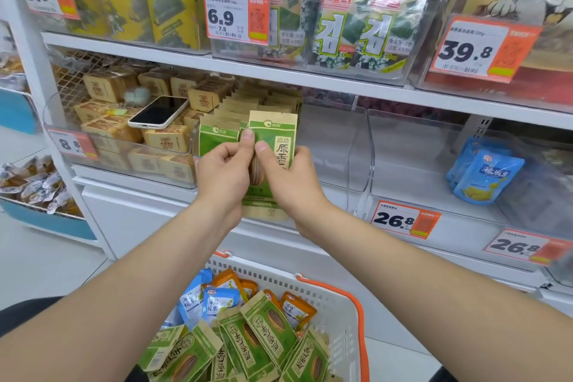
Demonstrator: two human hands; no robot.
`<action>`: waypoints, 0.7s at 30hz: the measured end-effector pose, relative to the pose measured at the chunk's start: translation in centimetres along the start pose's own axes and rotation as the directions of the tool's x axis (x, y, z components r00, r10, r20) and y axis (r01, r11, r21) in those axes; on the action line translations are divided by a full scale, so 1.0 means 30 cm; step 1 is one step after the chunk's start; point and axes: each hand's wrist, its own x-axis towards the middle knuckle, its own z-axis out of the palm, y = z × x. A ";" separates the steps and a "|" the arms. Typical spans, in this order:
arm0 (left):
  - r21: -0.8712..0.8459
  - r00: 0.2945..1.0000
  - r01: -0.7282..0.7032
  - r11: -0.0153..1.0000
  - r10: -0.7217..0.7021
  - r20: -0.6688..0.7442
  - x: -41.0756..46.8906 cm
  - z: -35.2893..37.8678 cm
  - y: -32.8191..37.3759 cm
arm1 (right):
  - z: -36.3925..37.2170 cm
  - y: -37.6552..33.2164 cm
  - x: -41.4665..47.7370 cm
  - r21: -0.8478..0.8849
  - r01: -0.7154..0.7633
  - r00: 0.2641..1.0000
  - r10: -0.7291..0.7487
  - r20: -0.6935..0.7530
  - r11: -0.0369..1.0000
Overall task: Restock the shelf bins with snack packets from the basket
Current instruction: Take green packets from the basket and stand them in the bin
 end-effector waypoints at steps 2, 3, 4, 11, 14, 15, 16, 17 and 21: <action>0.002 1.000 0.021 1.000 -0.021 0.003 0.018 -0.005 0.007 | 0.005 -0.016 0.007 -0.091 0.115 0.993 -0.118 -0.027 0.989; 0.036 1.000 -0.005 0.999 0.005 -0.007 0.033 -0.011 0.007 | 0.004 -0.025 0.017 -0.135 0.168 0.984 -0.175 -0.045 0.977; 0.107 0.999 -0.051 0.993 0.052 -0.008 0.048 -0.019 0.005 | 0.001 -0.033 0.032 -0.175 0.213 0.972 -0.228 -0.065 0.961; 0.642 0.987 -0.145 0.753 0.151 0.046 0.048 -0.048 0.002 | -0.045 -0.038 0.206 -0.150 0.168 0.973 -0.189 -0.136 0.974; 0.736 0.995 -0.093 0.671 0.096 0.037 0.041 -0.057 -0.002 | -0.035 -0.040 0.259 -0.048 0.013 0.994 -0.018 -0.106 0.999; 0.748 0.996 -0.082 0.658 0.084 0.035 0.044 -0.060 -0.004 | -0.029 -0.045 0.271 -0.018 -0.014 0.995 0.012 -0.094 1.000; 0.757 0.996 -0.077 0.649 0.077 0.036 0.049 -0.062 -0.008 | -0.027 -0.050 0.282 0.003 -0.022 0.996 0.022 -0.084 1.000; 0.764 0.997 -0.075 0.641 0.068 0.040 0.050 -0.065 -0.012 | -0.028 -0.052 0.288 0.002 -0.022 0.997 0.022 -0.073 1.000; 0.775 0.995 -0.094 0.625 0.077 0.060 0.053 -0.079 -0.021 | -0.018 -0.024 0.309 -0.182 0.034 0.999 -0.032 0.014 0.983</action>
